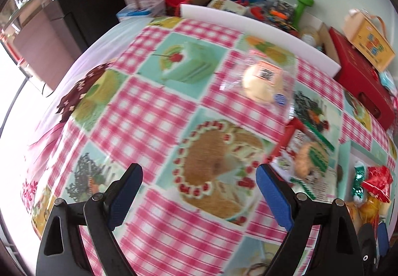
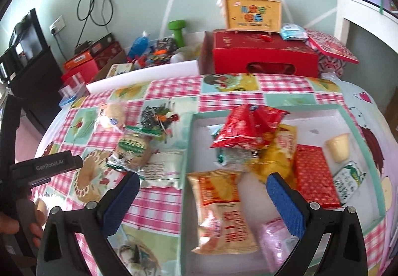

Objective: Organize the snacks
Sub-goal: 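Withdraw both tools from the tray back toward the snack pile, then grasp the green-labelled round biscuit pack with the right tool while the left tool grasps the red-white milk biscuit pack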

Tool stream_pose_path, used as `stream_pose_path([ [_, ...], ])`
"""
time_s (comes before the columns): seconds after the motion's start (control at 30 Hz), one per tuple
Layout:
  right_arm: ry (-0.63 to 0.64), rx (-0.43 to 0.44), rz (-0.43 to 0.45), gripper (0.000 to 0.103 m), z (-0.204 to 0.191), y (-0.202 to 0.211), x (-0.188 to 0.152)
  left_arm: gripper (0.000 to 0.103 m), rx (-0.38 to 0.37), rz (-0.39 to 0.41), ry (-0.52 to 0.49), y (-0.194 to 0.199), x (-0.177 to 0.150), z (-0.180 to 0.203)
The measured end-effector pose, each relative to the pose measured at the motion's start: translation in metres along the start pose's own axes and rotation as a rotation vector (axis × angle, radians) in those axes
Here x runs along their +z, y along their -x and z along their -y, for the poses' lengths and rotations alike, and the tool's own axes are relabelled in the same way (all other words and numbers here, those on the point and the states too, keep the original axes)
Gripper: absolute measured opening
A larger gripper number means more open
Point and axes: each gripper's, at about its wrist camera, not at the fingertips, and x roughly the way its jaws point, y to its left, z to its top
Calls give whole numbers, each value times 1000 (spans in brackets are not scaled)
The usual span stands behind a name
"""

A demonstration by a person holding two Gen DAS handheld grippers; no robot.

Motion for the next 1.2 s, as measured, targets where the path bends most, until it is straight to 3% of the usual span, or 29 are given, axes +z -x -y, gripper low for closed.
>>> stream_pose_path([
  [0.3,3,29,2,103,-9,-6,-4,93,-16,2,34,-4,9,-18],
  [0.73,-50,13,-12,101,-4,-21,3,93,-147,3,-22,-13,30,10],
  [0.97,-14,5,-41,87,-19,-37,14,93,-224,-34,-73,-28,32,37],
  [1.2,37,64,-60,78,-50,-52,23,93,-186,-49,-63,-44,38,28],
])
